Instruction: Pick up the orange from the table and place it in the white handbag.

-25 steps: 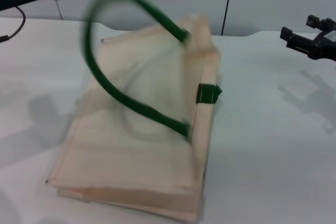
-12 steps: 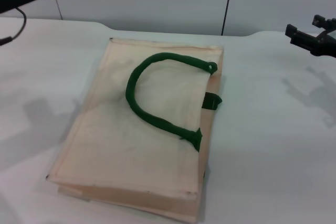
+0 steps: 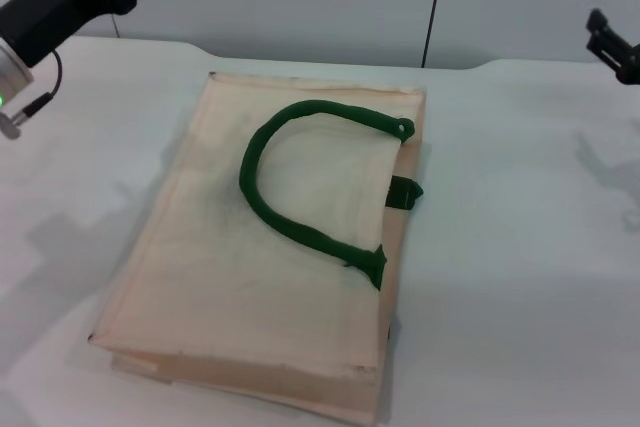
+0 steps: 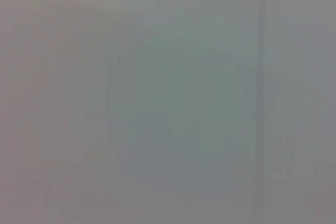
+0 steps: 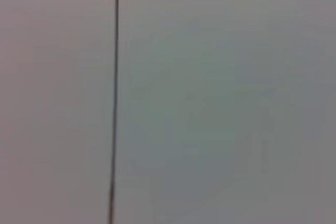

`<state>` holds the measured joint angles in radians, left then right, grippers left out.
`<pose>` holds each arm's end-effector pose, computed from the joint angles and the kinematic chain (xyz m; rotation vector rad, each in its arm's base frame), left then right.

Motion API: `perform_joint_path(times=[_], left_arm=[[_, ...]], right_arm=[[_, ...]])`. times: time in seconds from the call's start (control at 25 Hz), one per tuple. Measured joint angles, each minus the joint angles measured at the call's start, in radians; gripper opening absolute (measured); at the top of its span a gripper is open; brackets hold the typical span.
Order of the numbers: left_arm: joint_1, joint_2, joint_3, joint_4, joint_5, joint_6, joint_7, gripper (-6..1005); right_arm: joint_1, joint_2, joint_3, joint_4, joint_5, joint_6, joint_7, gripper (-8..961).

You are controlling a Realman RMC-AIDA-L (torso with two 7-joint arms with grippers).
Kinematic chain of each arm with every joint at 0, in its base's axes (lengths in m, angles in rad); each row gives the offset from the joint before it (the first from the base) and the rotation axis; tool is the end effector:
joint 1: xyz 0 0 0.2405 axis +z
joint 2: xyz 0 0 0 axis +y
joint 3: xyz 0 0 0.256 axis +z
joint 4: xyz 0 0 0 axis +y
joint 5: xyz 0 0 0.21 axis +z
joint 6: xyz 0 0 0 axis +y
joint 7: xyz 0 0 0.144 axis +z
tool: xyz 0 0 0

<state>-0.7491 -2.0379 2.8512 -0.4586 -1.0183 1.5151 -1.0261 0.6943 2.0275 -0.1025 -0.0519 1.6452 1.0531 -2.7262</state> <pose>-0.2635 0.3939 0.0781 -1.9653 -0.4644 -1.0776 0.2927 0.4084 0.0138 -1.7784 0.4876 0.7016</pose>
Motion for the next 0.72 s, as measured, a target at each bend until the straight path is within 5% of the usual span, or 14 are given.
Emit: perform_joint_path(times=[0.4,0.72], left_arm=[[0.054,-0.003,-0.001,0.413,-0.358,-0.204,0.567,860],[0.077,0.003,0.004,0.506,-0.468,-0.204,0.687,857]], right_arm=[[-0.001,0.003,0.022,0.032,0.096,-0.008,-0.019,891],[-0.014,0.006,0.102,0.075,0.097,-0.02,-0.082,891]])
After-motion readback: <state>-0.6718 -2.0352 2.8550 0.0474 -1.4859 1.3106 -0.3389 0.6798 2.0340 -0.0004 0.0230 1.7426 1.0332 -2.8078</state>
